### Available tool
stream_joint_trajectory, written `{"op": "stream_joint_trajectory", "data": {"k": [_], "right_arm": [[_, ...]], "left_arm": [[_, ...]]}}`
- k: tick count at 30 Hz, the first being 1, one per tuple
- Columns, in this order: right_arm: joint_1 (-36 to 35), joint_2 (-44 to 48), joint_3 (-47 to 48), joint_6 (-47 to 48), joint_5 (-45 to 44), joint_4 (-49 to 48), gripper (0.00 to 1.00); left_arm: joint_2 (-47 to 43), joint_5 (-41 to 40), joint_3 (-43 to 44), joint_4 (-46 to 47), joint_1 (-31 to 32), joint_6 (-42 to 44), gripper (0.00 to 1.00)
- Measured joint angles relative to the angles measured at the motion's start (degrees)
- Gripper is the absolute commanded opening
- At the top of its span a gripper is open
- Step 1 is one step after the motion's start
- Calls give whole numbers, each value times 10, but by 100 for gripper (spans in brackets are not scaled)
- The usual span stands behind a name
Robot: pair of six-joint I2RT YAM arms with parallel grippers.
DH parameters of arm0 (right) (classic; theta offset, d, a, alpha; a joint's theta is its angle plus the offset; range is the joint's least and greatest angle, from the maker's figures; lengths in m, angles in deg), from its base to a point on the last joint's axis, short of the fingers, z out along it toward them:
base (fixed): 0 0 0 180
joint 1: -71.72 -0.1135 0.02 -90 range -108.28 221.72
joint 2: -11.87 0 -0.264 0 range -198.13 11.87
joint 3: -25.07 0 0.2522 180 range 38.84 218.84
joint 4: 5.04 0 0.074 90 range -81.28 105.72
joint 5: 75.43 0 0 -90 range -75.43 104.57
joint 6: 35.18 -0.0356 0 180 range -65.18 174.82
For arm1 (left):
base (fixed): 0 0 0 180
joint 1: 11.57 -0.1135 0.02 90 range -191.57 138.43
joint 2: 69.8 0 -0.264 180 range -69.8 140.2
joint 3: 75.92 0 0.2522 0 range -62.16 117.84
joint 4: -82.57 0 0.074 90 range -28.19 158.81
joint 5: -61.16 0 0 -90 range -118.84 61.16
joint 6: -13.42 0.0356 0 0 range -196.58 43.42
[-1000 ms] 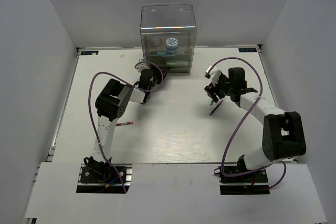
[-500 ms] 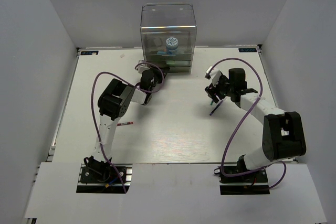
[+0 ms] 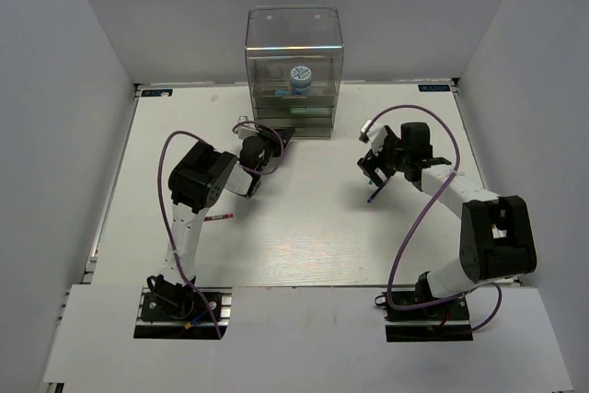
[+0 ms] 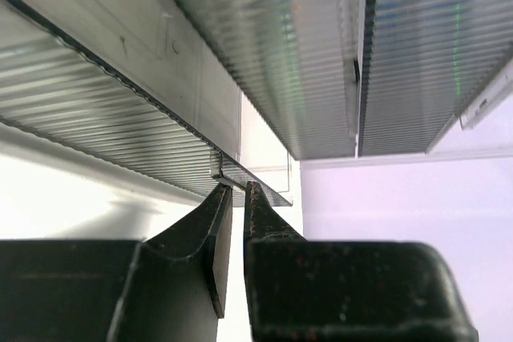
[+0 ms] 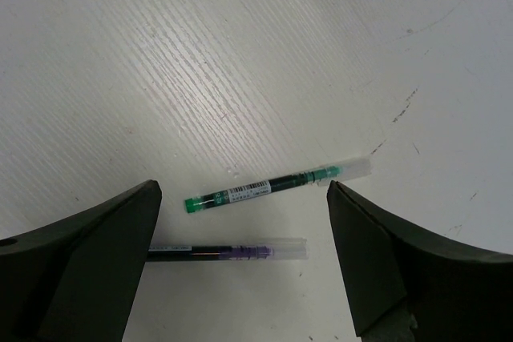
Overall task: Sort the stationery into containers
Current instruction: Open the drawer in the storage box, then pick up the pen from the center of the board.
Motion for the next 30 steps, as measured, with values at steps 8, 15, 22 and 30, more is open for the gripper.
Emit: {"op": "stream_joint_trajectory", "data": {"k": [8,15,22,30], "right_arm": [[13,-8,9,-24,1,1,90],[30,-82,103,-45,22,71,67],[51,-100,141,9,86,98,62],[65,-90,119,372,165,247,52]], "left_arm": [[-21,10,-25,-7,0,0,3],[-26,19,-28,-30,1,7,55],[-66,26,-75,-55,1,12,73],[-154,49,-125,-111,1,60,87]]}}
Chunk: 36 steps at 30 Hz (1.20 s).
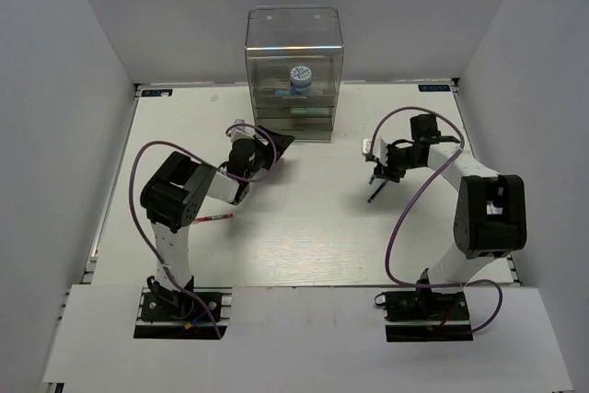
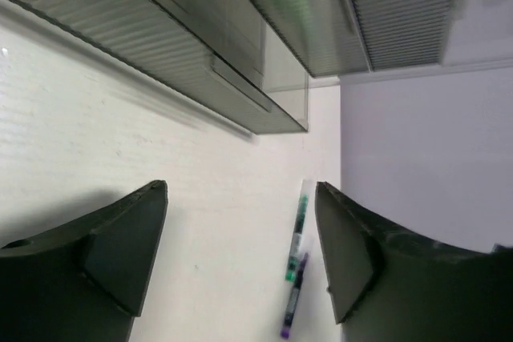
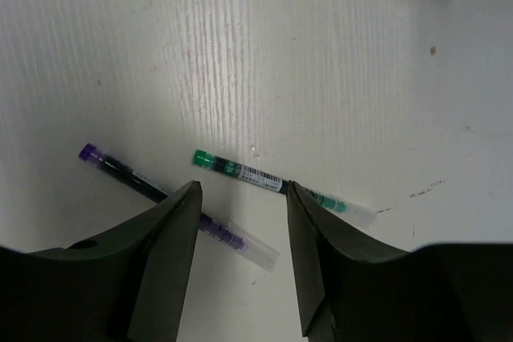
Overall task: Sort the stationery into containers
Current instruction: Pick up the pen from the center of the board.
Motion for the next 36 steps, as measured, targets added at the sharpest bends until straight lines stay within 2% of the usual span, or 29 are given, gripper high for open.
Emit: {"op": "stream_joint_trajectory", "data": {"k": [1,7,12,18,22,26,30,36], "right_arm": [[1,-2,4,36,1,19,51],[6,-49,52,233,-17,85,51],[6,-104,104,322,-51,134,50],[6,-158,156,351,-93,167,50],[5,-186,190,358,-118,198,48],[3,-210,222,360,-143,219,47],[-1,-233,257,360,-162,233,47],[-9,-236,264,360,-167,234,47]], "left_arm": [[-13,4,-6,-11,0,9,99],[-140,16,-44,-124,0,59,100],[-246,-11,-53,-283,-1,84,100],[-343,-106,-26,-531,-1,54,100],[-410,-151,-24,-648,-2,-9,100],[-464,-172,-30,-724,-5,-85,100],[-482,-179,-41,-793,-7,-154,100],[-497,-185,-54,-855,-7,-207,100]]}}
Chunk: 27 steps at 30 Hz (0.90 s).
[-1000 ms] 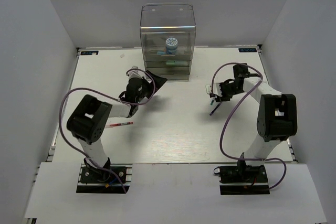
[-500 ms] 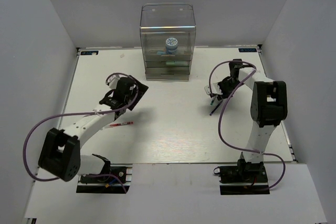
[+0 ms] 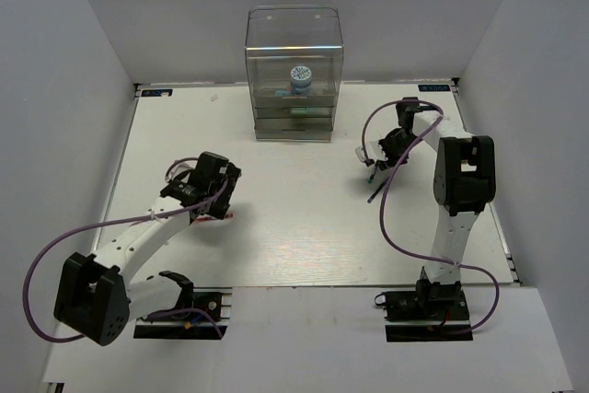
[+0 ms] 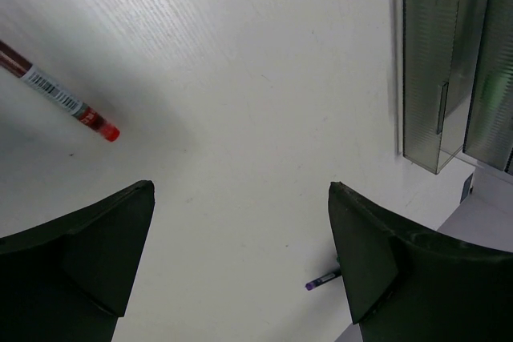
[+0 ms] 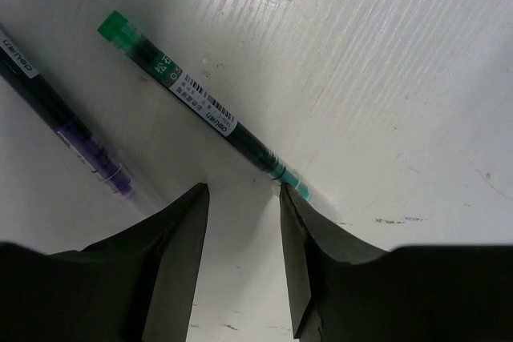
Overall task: Sort the stationery into containers
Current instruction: Pick up the pen from the center of the board.
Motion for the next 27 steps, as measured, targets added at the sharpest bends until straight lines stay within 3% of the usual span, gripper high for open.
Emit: {"op": "stream_joint_trajectory", "data": {"k": [16,27], "right_arm": [[-8,52,-93,8,57,-83,47],[-19,17,-33,10,42,-15,44]], "left_arm": [[-57,-9,-62,-42,-1,-51,100],[-52,0,-67,-40,-1,-66,100]]}}
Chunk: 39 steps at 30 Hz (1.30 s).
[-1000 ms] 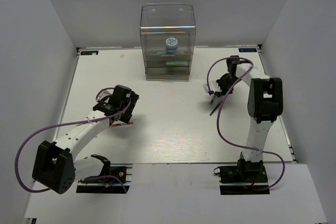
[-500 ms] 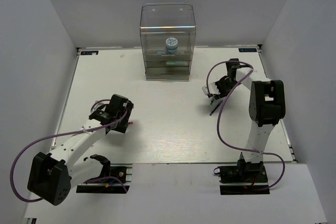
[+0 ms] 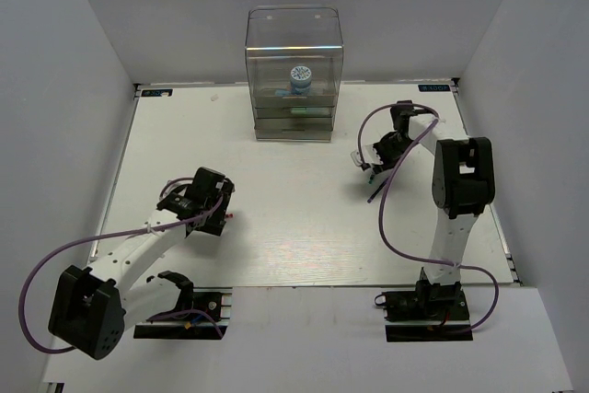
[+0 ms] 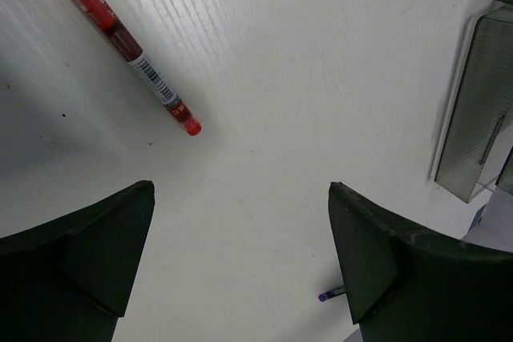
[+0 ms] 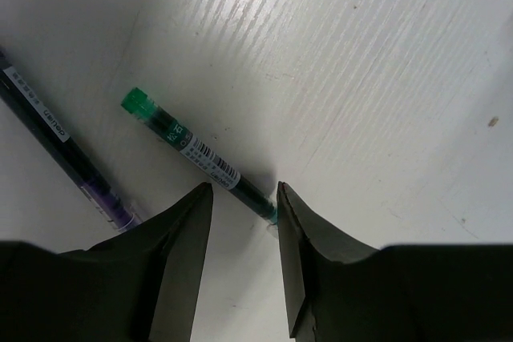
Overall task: Sort the stationery into containers
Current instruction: Pick up the pen from the center of the board.
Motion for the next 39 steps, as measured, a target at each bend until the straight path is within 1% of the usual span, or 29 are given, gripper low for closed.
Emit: {"op": "stream_joint_trajectory", "data": {"k": [5,11,12,14,15,17,24,25,28,31,35,39], "right_arm": [[-9,-9,14,1,-20,30,39],[-23,-15,27,2,-58,91,39],[-25,-15,27,2,-66,103,35],[-30,-14,24,2,-76,118,31],[-32,-12,20,2,-80,123,24],[-35,-9,14,3,-88,133,17],[-38,-9,12,0,-80,135,2],[-38,-8,11,-1,-77,132,0],[-38,-8,12,-3,-45,120,0],[-42,-24,36,-30,5,90,0],[-50,-47,92,-122,67,30,0],[-69,-35,137,-210,124,-21,0]], "left_arm": [[-10,3,-10,-2,0,-12,100],[-27,5,-21,-1,0,-23,100],[-27,5,-23,-1,0,-24,100],[-27,5,-28,0,0,-25,100],[-27,6,-31,0,0,-26,100],[-27,6,-33,1,0,-28,100],[-27,12,-49,18,0,-33,100],[-27,13,-50,20,0,-33,100],[-28,14,-52,23,0,-35,100],[-30,13,-56,28,0,-37,100],[-32,0,-58,28,0,-38,100],[-35,-23,-58,31,0,-36,100]]}}
